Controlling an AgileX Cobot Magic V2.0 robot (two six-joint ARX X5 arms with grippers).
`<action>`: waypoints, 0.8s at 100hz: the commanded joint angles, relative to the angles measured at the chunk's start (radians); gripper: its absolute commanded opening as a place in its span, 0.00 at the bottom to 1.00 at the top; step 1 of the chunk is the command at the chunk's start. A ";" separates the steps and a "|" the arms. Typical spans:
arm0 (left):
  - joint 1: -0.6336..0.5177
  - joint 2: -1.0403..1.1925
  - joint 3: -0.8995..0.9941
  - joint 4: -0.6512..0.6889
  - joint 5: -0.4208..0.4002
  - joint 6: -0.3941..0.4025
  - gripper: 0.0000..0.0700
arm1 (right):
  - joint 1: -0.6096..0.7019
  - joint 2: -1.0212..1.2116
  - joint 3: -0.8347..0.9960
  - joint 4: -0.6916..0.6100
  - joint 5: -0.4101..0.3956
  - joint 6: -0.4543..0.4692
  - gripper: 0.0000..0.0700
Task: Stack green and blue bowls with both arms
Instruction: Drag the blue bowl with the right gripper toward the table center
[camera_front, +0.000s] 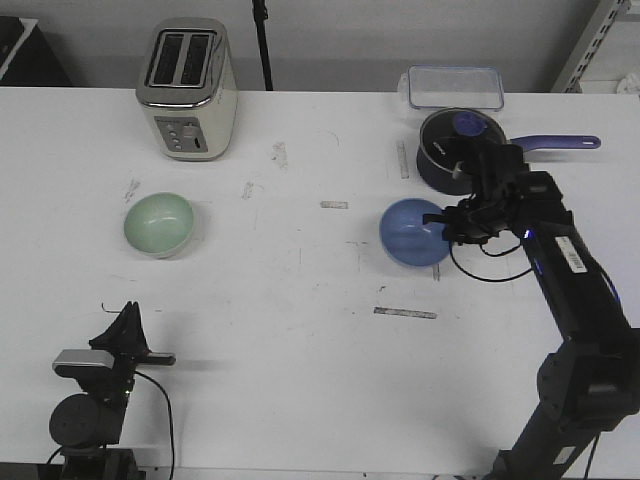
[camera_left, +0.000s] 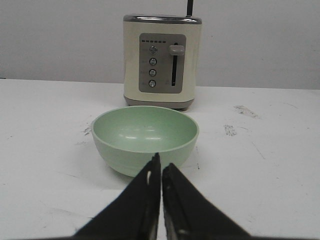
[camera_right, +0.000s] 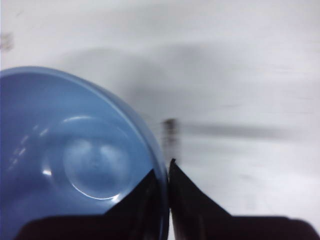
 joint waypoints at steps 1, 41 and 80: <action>0.000 -0.002 -0.022 0.012 -0.003 0.011 0.00 | 0.046 0.010 0.023 0.010 -0.004 0.016 0.00; 0.000 -0.002 -0.022 0.013 -0.003 0.011 0.00 | 0.323 0.042 0.023 0.092 -0.005 0.084 0.00; 0.000 -0.002 -0.022 0.012 -0.003 0.011 0.00 | 0.408 0.121 0.023 0.165 -0.004 0.157 0.00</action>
